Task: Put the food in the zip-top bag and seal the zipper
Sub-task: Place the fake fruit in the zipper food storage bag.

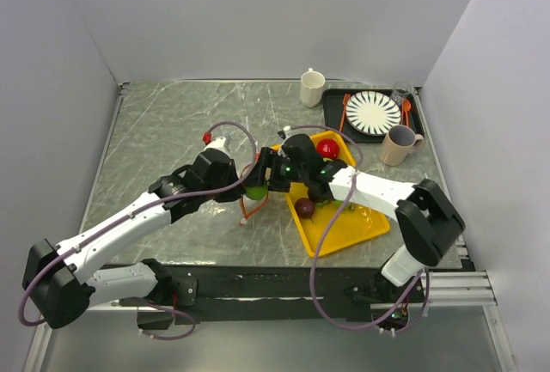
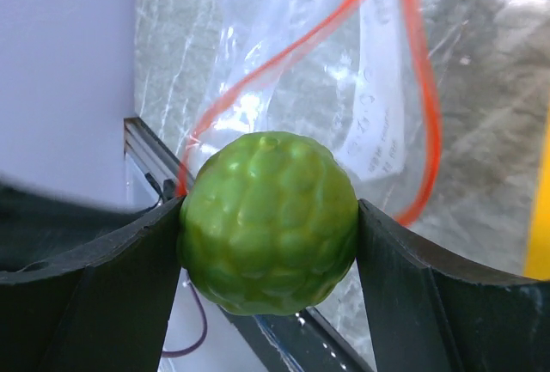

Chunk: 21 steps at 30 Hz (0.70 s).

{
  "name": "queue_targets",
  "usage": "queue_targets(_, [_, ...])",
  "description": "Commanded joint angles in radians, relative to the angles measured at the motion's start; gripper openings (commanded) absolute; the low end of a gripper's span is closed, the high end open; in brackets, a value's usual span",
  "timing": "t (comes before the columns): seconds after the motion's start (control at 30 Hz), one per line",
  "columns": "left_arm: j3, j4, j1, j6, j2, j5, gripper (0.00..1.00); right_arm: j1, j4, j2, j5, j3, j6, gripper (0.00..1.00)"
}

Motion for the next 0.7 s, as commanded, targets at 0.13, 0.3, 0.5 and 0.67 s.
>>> queue_targets(0.13, [0.075, 0.039, -0.013, -0.004, -0.068, -0.002, 0.01, 0.061, -0.006, 0.088, 0.006, 0.134, -0.035, 0.43])
queue_targets(0.3, [0.087, 0.020, -0.015, -0.007, -0.068, -0.028, 0.01, 0.079, -0.114, 0.093, 0.053, 0.213, -0.118, 0.62])
queue_targets(0.5, [0.089, -0.010, -0.015, -0.021, -0.088, -0.090, 0.01, 0.081, -0.146, -0.027, 0.142, 0.178, -0.150, 0.90])
queue_targets(0.67, [0.100, -0.026, -0.015, -0.032, -0.102, -0.136, 0.01, 0.082, -0.200, -0.133, 0.193, 0.178, -0.182, 1.00])
